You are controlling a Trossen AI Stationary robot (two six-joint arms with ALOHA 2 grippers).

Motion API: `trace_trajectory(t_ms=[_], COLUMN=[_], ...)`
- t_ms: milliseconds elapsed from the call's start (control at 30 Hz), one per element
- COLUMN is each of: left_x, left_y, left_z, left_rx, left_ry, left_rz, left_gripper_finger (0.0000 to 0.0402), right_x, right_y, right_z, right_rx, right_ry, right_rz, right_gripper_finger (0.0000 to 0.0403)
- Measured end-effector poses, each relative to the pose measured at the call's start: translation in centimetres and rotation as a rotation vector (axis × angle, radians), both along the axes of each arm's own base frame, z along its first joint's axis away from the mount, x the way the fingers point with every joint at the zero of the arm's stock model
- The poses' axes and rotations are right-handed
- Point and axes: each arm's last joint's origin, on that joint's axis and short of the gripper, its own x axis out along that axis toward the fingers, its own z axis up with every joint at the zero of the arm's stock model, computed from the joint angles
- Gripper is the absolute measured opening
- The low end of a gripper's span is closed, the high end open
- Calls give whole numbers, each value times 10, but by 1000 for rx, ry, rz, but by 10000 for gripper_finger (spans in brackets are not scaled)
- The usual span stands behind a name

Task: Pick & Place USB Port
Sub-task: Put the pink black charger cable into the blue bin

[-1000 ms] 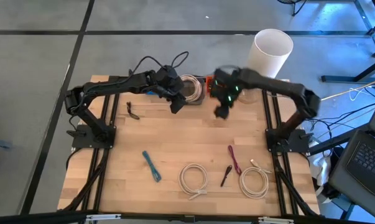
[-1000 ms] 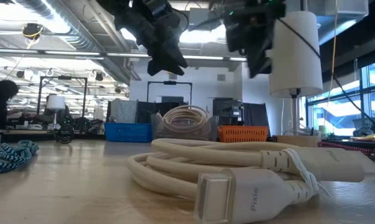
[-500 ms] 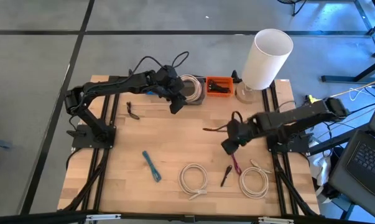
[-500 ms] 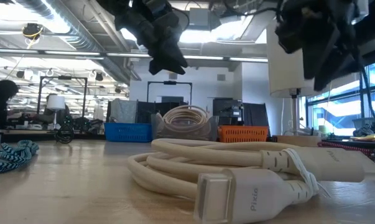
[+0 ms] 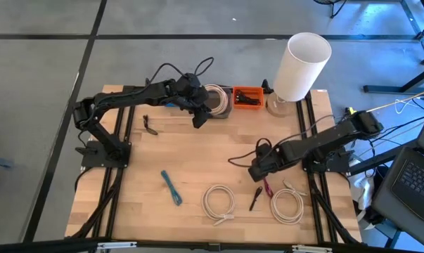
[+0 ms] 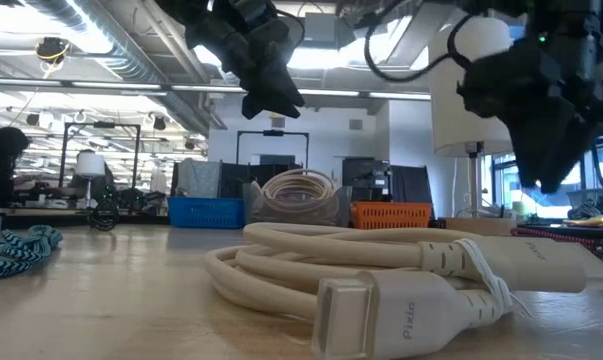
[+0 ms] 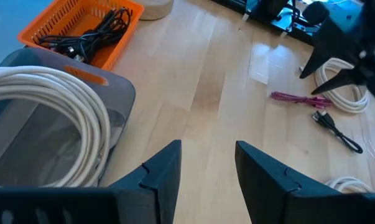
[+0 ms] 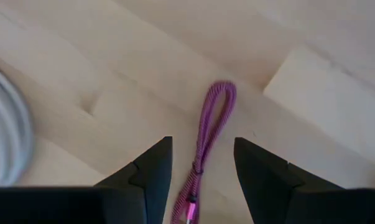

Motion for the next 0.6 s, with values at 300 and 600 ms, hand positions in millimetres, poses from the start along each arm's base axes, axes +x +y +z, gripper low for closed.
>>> trace_trajectory(t_ms=[300,600], left_x=[0,0], left_y=[0,0], left_z=[0,0], left_rx=[0,1], left_ry=[0,-1], left_rz=[0,0], left_gripper_finger=[143,143], right_x=[6,10], right_y=[24,39], right_z=[-29,-55], right_rx=[39,44], right_ry=[102,170], right_rz=[49,68], right_gripper_finger=[175,172])
